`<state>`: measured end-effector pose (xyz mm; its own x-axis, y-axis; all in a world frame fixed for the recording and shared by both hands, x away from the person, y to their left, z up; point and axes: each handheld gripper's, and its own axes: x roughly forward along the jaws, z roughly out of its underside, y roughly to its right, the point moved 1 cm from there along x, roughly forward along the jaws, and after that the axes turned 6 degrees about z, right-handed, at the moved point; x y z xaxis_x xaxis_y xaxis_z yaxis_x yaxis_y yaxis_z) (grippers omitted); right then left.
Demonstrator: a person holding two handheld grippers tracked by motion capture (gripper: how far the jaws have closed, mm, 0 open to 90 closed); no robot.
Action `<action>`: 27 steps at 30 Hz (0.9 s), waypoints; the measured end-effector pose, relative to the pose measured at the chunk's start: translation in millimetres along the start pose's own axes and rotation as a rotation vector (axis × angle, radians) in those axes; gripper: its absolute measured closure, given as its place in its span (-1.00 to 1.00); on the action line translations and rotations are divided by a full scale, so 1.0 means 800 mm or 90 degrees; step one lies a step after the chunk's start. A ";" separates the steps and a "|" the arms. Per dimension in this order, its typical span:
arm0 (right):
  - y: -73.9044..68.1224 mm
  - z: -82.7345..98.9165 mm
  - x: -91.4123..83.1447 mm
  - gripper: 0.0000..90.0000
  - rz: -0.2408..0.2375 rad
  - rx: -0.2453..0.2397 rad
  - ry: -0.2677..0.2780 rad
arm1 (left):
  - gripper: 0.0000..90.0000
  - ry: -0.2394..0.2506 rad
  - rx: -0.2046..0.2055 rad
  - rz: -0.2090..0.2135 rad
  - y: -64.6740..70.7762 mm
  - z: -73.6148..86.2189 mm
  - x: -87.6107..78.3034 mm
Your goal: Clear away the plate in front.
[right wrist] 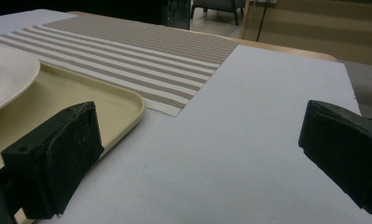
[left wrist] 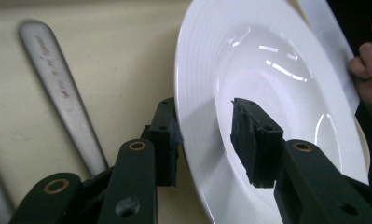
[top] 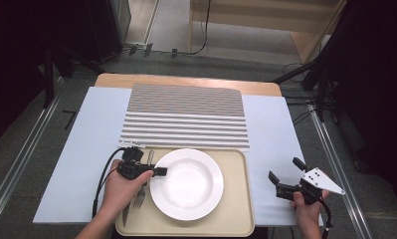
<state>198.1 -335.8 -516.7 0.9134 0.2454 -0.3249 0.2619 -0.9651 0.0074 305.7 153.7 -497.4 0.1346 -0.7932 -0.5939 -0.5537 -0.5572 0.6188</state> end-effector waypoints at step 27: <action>-0.001 0.000 0.000 -1.00 0.004 -0.002 -0.002 | -1.00 0.221 0.160 -0.005 0.005 0.014 -0.063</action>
<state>198.3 -335.0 -516.8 0.9141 0.2387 -0.3277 0.2570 -0.9663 0.0130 287.1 194.2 -470.9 0.3837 -0.8490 -0.3634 -0.7291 -0.5200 0.4451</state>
